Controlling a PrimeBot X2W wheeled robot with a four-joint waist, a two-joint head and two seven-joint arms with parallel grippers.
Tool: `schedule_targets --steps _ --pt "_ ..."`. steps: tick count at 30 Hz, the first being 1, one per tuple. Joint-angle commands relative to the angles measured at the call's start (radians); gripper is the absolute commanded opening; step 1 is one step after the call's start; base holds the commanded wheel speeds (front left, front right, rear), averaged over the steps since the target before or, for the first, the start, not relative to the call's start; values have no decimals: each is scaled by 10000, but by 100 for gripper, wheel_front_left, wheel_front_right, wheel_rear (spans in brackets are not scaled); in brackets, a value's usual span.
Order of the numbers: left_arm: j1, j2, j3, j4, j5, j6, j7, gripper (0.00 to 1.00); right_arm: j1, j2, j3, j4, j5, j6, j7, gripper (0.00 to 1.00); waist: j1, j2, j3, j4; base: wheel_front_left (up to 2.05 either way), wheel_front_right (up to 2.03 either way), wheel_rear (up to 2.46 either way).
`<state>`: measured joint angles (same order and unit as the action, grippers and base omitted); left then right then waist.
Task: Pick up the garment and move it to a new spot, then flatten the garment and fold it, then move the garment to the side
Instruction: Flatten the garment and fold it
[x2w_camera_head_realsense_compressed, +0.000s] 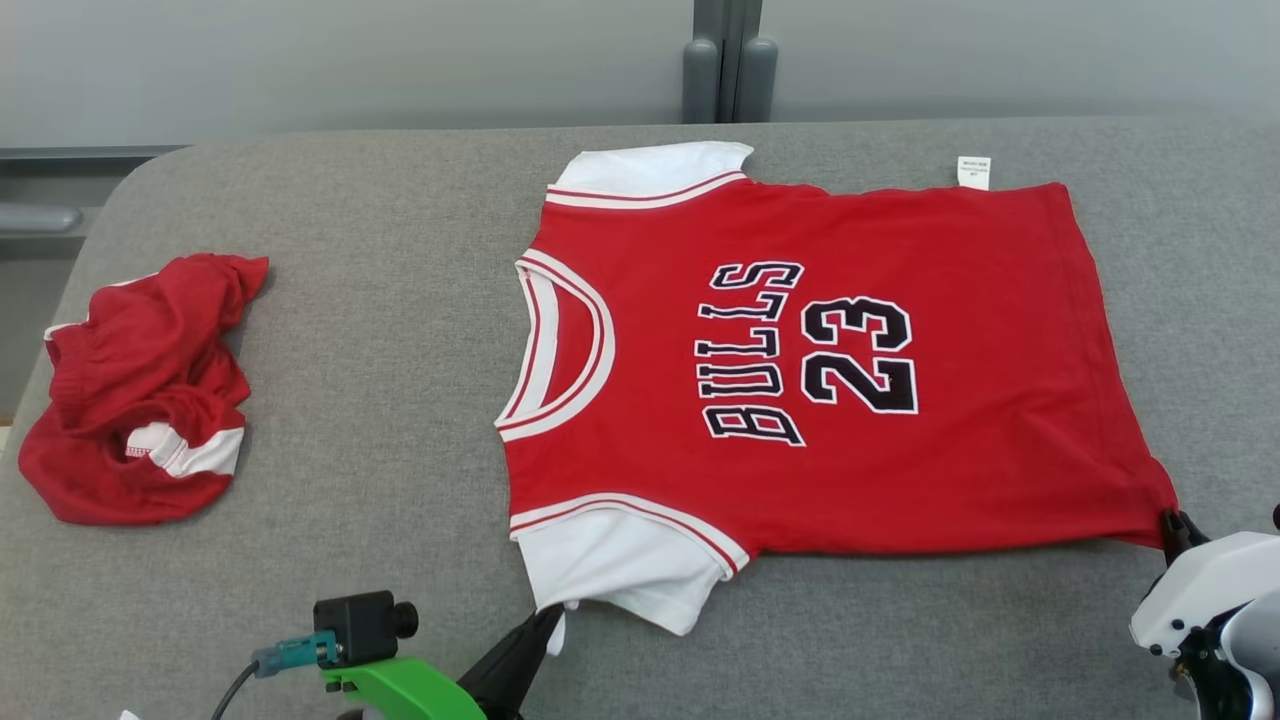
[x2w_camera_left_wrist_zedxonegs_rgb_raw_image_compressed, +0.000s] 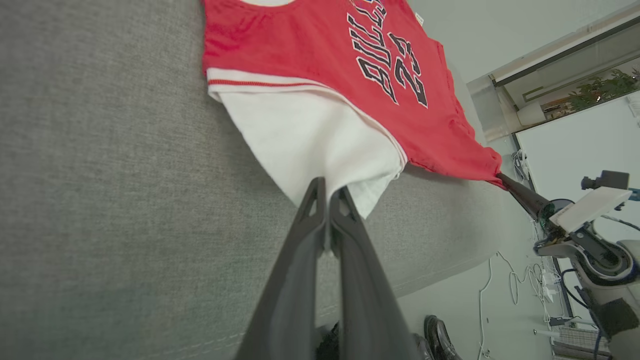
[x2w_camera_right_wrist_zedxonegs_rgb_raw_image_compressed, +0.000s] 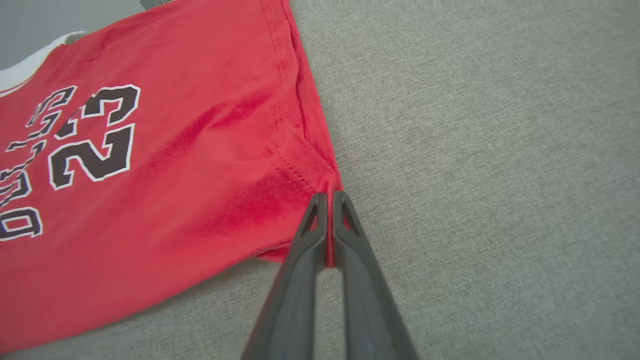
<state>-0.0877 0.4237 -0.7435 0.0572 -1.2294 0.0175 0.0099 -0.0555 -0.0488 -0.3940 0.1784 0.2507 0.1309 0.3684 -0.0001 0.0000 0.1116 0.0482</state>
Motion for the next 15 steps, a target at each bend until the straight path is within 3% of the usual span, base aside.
schedule_targets --steps 1,9,15 --pt "-168 66 96 -126 136 -53 -114 0 -56 -32 63 -84 -9 -3 13 0 1 0 45 -30 0 0 0" --pt "-1478 -289 200 -130 557 -315 -193 0 -796 -32 355 -205 -194 -3 46 0 1 0 154 -114 0 0 0" --pt "-2941 -797 179 1052 1078 -598 -227 0 -1692 -29 441 154 -413 -4 136 0 1 0 318 -282 0 0 0"
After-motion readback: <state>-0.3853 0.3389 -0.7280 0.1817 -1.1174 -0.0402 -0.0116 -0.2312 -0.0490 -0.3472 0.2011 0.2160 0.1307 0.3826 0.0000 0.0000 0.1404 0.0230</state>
